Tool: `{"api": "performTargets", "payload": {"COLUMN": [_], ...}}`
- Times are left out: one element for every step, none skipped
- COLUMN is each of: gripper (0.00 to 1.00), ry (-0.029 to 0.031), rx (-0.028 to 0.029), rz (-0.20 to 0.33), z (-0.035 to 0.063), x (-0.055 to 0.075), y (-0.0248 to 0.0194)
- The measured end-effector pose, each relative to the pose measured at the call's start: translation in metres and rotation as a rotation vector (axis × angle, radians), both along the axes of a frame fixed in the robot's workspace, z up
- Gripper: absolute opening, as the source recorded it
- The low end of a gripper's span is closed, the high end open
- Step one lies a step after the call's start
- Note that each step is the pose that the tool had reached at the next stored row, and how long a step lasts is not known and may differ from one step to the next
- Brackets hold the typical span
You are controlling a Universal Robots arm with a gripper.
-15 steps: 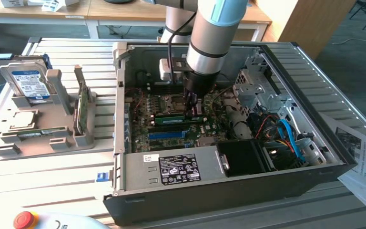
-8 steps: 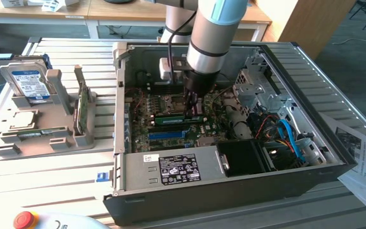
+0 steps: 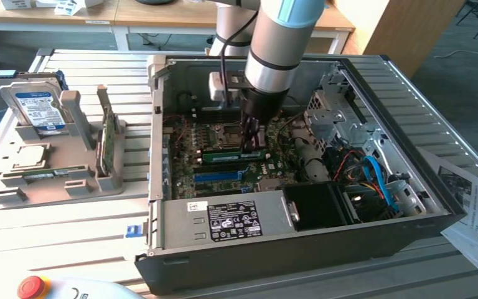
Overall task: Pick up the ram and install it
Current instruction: 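Insert the ram into the slot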
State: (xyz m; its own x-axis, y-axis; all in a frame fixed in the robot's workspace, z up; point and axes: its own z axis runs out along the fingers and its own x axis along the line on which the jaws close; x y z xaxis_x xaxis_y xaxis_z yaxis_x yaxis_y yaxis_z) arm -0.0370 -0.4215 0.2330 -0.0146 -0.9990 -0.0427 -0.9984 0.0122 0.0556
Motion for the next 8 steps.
{"api": "performTargets", "payload": {"gripper": [0.19, 0.19, 0.19, 0.19, 0.19, 0.19, 0.19, 0.19], "ry": [0.0000, 0.0000, 0.0000, 0.0000, 0.0000, 0.0000, 0.0000, 0.0000], "rx": [-0.0001, 0.0000, 0.0001, -0.0001, 0.0000, 0.0000, 0.0001, -0.0001], "rz": [0.000, 0.000, 0.000, 0.000, 0.000, 0.000, 0.000, 0.000], "z": [0.0011, 0.0023, 0.0036, 0.0052, 0.0068, 0.0084, 0.0100, 0.0117], "x": [0.000, 0.000, 0.001, 0.001, 0.001, 0.002, 0.002, 0.002], "y": [0.0000, 0.0000, 0.0000, 0.0000, 0.0000, 0.0000, 0.0000, 0.0000]}}
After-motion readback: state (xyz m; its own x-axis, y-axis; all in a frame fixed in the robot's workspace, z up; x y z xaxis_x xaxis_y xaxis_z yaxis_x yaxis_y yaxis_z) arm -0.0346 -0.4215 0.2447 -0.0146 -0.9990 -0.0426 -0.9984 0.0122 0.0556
